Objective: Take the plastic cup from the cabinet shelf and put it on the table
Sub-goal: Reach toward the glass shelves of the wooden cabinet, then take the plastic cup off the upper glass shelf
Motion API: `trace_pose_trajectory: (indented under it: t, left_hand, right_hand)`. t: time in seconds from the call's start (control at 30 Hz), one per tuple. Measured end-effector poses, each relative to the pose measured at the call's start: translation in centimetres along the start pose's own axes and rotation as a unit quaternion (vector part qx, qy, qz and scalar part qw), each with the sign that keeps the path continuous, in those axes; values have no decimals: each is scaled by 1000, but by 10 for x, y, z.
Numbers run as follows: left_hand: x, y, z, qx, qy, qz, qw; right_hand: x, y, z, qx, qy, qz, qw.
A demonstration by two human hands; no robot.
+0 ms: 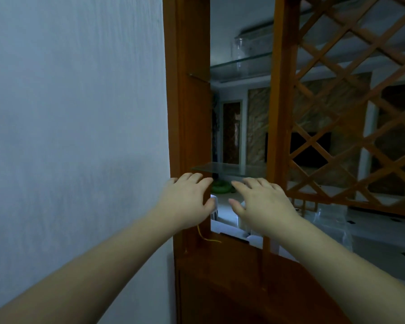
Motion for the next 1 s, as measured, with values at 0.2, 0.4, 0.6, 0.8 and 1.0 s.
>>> trace_pose_trajectory:
  t: [0.2,0.4,0.6,0.8,1.0]
  left_hand:
    - [-2,5,-84,34,0,-9,999]
    - [-17,22,-144,59,6,-30,998]
    - [-47,32,-200,65,14,-8,998]
    - [-78,37,-246,86,-19,20,996]
    - [-100,65,-288,114,-78,75,988]
  right_hand:
    - [41,10,-72,40,27,-13,999]
    - [54,26,-137,75,44,-35,996]
    - [56,46,-197,110,51,-20,992]
    - [52,63,-250,141,41,17,989]
    - [47,100,-287,190,2,23,981]
Point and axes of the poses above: each hand's wrist, its own z-axis away from the middle knuckle, its own y-axis out of the back of the hand, x = y × z, the point moved 6 cm from there along -z, towards the middle knuckle, and after that the axes turned 3 degrees about -x, right-handed, at the moved point
